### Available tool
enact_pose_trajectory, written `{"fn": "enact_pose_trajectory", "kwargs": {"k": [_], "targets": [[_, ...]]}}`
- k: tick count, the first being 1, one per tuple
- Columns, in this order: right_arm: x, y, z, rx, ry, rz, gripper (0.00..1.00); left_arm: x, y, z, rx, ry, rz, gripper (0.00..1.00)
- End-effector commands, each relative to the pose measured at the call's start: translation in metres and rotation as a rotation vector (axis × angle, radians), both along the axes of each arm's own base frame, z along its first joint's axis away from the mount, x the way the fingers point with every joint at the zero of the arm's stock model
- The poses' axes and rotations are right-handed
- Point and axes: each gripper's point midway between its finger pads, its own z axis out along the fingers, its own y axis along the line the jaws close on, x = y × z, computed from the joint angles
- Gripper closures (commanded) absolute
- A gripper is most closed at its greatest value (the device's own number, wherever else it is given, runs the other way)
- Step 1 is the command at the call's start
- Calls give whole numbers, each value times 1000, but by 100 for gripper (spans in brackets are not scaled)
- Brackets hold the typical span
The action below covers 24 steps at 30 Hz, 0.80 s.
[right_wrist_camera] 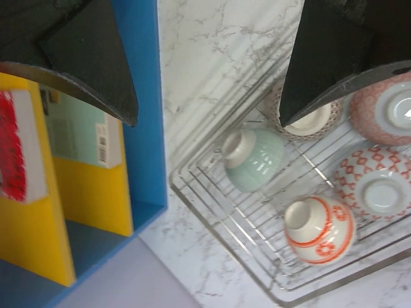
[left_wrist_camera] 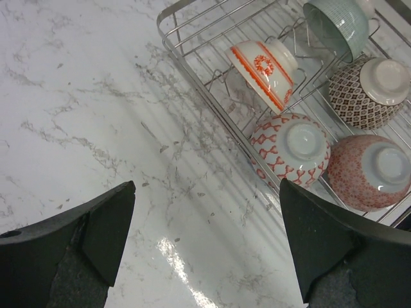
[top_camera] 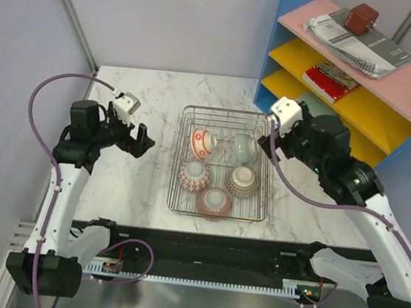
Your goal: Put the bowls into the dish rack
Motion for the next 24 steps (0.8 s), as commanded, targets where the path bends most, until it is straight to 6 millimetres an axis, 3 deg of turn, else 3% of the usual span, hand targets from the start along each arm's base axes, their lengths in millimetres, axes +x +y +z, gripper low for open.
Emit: {"fn": "enact_pose_trajectory", "kwargs": {"k": [1,5,9,14,24], "targets": [[-11,-29,15,101,-57,-56,2,-12,-13,44,-16,-155,-98,0],[-30,-60,28,161,-118,-128,2,-15,-15,44,-31,-148,-102,0],[-36,-78,18,201,-112,-201,2,-15,-11,38,-28,-140,-74,0],[-21,-93,-8,212,-63,-327,2,-16,-10,40,-28,-150,-60,0],[-8,-102,-9,226,-52,-365,2,-19,-12,29,-36,-140,-77,0]]}}
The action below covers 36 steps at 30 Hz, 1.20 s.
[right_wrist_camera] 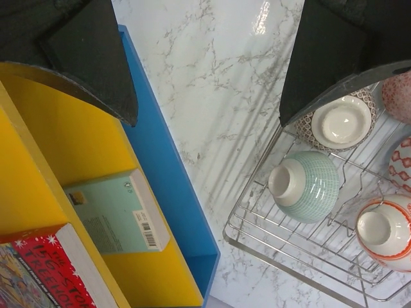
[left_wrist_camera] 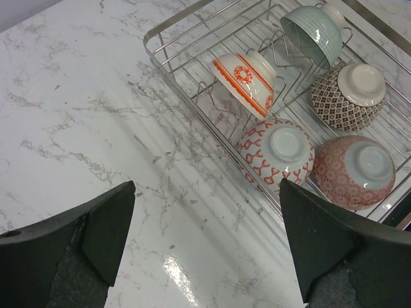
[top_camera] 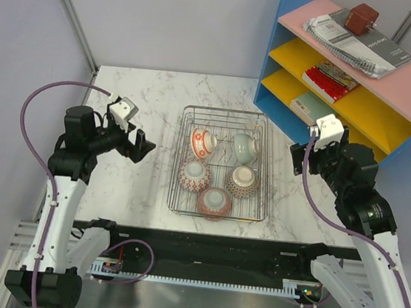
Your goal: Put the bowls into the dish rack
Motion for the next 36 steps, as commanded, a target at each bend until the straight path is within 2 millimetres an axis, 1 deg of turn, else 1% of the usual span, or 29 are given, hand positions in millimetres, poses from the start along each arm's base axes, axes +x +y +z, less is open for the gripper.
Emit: {"fn": "enact_pose_trajectory", "kwargs": {"k": [1,2,4,5,6,7,8,9,10,11,13,15,19,21,22,23,28,33,36], "targets": [[8,2,19,61,-46,16,2,2,-2,3,-8,-33,-19,0],[13,-5,19,60,-46,-6,2,2,-1,2,-8,-32,-16,0],[17,-11,20,72,-43,-10,2,1,-2,1,-11,-31,-19,0],[21,-17,17,89,-26,-8,2,0,-2,1,-11,-31,-20,0],[23,-20,16,103,-17,3,2,1,-2,2,-12,-34,-21,0],[29,-39,12,118,0,-47,2,1,-2,2,-12,-35,-24,0],[28,-34,12,150,10,10,2,1,-2,2,-13,-34,-20,0],[29,-39,12,161,15,12,2,1,-2,2,-13,-33,-20,0],[32,-56,9,171,22,-27,2,2,-1,3,-12,-39,-16,0],[30,-54,10,188,24,9,2,3,-1,1,-11,-33,-15,0],[27,-60,7,181,25,7,2,5,1,0,-11,-30,-6,0],[22,-58,1,169,28,18,2,6,2,-1,-13,-25,1,0],[12,-56,4,149,0,25,2,7,4,-1,-12,-28,14,0],[8,-50,-2,156,23,52,2,8,5,-2,-15,-29,20,0],[5,-43,-4,169,28,90,2,8,6,-2,-15,-29,23,0],[3,-41,-5,176,33,101,2,8,6,-3,-18,-24,25,0],[5,-40,-5,182,36,107,2,11,8,-5,-19,-20,36,0],[4,-34,-5,218,51,136,2,13,10,-6,-16,-21,45,0],[4,-33,-5,222,49,138,2,13,10,-7,-18,-19,49,0]]}}
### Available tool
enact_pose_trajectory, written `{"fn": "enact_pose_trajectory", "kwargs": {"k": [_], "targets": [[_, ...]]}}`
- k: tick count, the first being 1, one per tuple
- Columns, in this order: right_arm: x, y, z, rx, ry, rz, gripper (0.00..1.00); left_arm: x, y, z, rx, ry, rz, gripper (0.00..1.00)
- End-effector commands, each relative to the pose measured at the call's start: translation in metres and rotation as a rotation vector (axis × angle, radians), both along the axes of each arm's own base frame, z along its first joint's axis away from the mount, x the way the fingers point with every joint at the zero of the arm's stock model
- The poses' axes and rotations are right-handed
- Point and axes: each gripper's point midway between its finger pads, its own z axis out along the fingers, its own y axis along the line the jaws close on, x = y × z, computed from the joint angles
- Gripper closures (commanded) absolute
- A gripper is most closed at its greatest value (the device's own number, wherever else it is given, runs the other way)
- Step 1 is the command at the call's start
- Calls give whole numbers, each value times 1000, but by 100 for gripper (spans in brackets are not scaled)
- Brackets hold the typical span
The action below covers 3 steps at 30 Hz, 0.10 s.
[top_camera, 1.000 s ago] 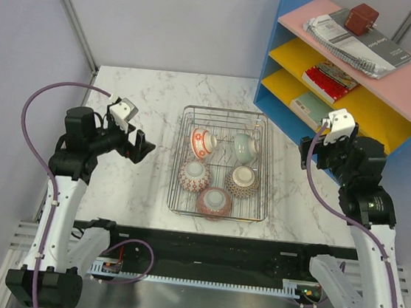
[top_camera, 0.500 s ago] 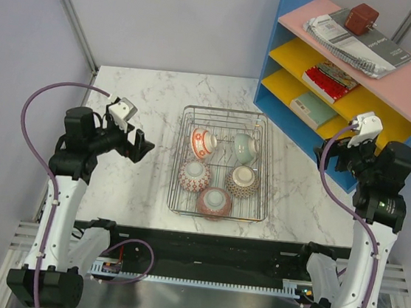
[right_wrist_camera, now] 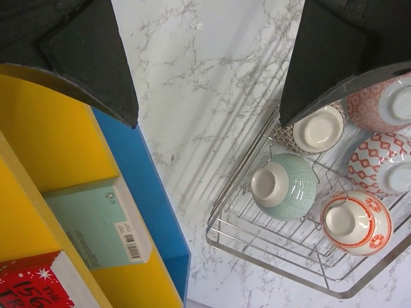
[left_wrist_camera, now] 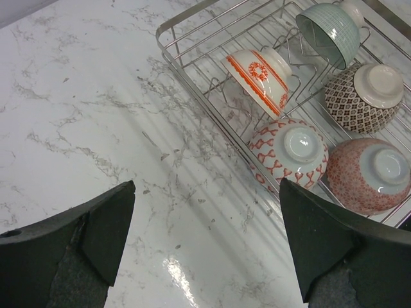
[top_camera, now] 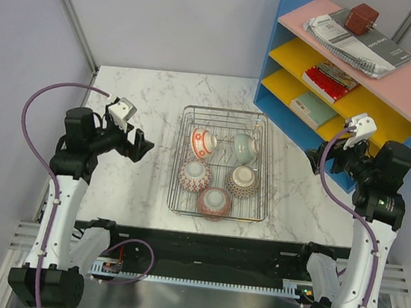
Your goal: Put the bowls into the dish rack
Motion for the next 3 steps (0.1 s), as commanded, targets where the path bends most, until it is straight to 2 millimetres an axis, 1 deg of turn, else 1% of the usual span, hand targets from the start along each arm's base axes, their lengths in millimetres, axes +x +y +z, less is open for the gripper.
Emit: {"fn": "enact_pose_trajectory", "kwargs": {"k": [1,3], "targets": [[-3,8,4,18,-17,49,2,6,2,6,-15,-25,17,0],[-4,9,4,15,-22,56,2,5,2,6,-16,-26,16,0]]}}
